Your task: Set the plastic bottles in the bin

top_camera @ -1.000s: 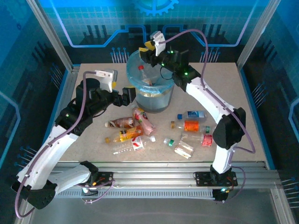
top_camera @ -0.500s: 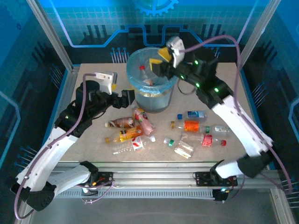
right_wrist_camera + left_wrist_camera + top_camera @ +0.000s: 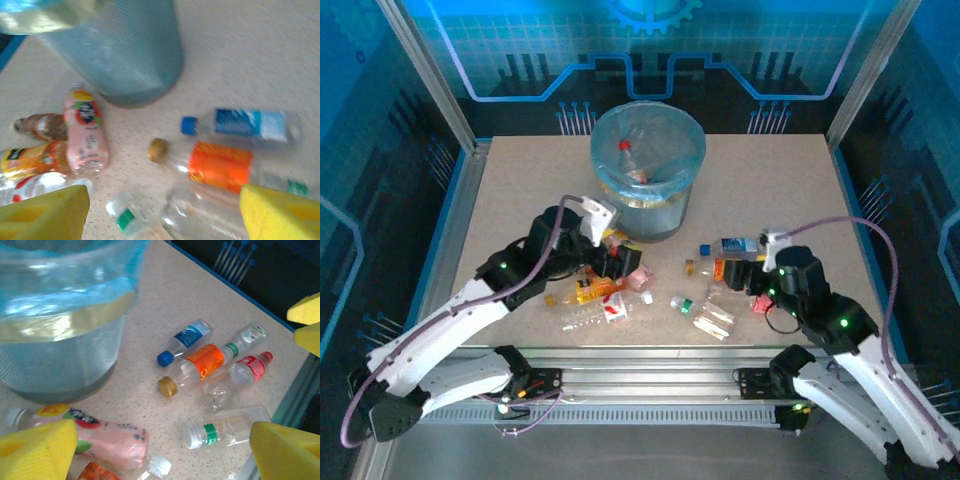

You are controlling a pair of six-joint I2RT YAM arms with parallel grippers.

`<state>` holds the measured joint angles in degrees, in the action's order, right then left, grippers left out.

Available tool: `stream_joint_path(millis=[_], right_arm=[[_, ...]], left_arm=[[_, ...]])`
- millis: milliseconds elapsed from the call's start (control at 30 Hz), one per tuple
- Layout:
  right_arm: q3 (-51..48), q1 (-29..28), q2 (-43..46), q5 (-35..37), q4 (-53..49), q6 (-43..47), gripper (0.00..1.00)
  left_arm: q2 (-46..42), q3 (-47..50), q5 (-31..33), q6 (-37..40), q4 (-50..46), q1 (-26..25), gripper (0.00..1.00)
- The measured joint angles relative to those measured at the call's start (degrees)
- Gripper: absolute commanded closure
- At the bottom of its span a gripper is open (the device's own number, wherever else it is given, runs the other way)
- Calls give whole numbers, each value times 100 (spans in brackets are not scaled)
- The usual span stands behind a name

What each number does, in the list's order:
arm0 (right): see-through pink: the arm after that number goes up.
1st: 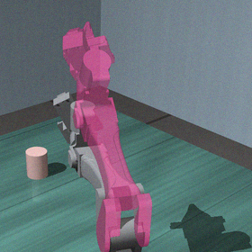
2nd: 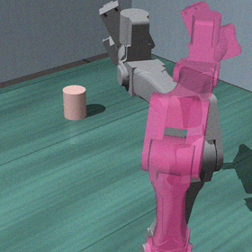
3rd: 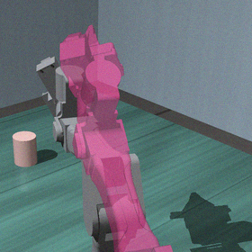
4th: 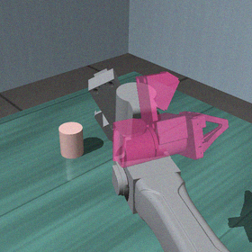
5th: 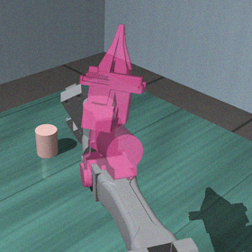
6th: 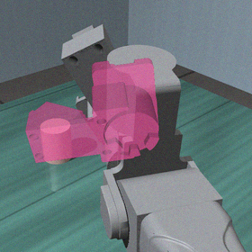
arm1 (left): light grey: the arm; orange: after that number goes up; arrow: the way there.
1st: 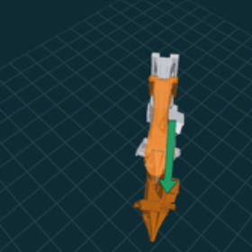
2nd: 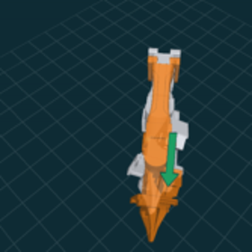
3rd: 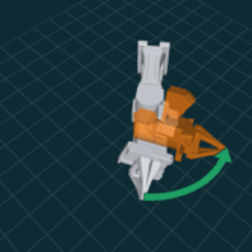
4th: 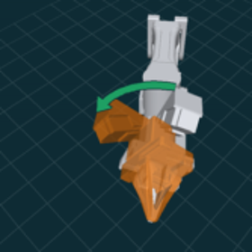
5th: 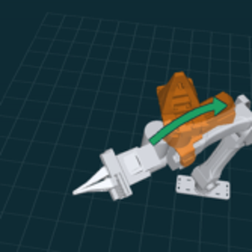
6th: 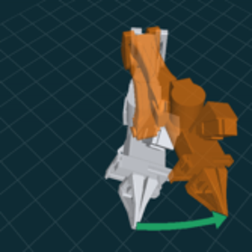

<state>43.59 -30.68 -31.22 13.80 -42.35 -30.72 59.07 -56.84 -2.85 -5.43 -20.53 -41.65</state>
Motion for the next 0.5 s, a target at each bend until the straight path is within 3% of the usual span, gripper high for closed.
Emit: stream_joint_path(millis=[167, 500], right_arm=[[-55, 811, 256, 70, -896, -750, 21], [-1250, 4463, -280, -1932, -540, -863, 28]], left_arm=[[870, -127, 31, -26, 186, -339, 17], [2494, -1211, 74, -562, 299, -817, 21]])
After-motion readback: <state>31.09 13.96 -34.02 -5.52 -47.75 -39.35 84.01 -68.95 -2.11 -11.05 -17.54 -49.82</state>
